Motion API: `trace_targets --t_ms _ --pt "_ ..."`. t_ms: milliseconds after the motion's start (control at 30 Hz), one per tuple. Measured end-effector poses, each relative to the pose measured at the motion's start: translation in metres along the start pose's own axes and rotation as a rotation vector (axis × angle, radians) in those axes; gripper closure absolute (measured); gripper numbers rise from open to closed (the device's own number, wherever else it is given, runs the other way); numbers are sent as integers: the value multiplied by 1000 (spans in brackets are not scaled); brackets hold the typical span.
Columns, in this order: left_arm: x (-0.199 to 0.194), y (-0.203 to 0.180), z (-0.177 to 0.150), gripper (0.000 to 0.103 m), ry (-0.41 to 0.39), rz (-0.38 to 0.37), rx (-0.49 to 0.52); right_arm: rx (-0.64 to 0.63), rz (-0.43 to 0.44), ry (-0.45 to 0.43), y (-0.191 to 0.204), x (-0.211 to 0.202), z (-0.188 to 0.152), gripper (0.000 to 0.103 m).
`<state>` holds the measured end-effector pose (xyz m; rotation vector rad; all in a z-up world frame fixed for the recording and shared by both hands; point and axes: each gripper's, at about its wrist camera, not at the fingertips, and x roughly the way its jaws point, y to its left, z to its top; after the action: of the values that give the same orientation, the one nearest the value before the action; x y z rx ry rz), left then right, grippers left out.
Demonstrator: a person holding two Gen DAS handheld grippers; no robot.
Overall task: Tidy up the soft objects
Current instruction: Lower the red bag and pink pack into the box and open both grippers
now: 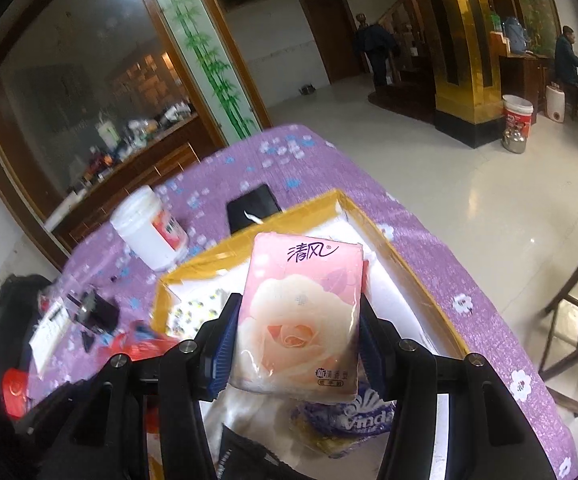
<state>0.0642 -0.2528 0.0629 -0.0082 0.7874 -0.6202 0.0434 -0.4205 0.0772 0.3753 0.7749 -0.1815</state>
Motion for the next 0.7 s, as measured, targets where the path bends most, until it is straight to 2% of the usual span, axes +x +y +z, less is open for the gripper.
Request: trace_targets --t_ms 133,267,533,633,667,700 --pt "-2 -2 -5 66 -5 -9 18 2 -7 55 0 12 -4 48" --pt "-5 -12 -11 66 -26 11 79 -11 -33 87 1 21 -9 48" --pt "-10 -19 -12 63 -59 14 130 0 -31 95 0 21 -9 44" --pt "-10 -18 -11 54 -55 -3 118 21 -9 81 -2 18 -7 43" --pt "-11 -18 -11 46 -56 -11 114 28 -7 75 -3 16 -7 41" --pt "-11 -18 -11 43 -58 -14 113 34 -6 65 -4 14 -6 39"
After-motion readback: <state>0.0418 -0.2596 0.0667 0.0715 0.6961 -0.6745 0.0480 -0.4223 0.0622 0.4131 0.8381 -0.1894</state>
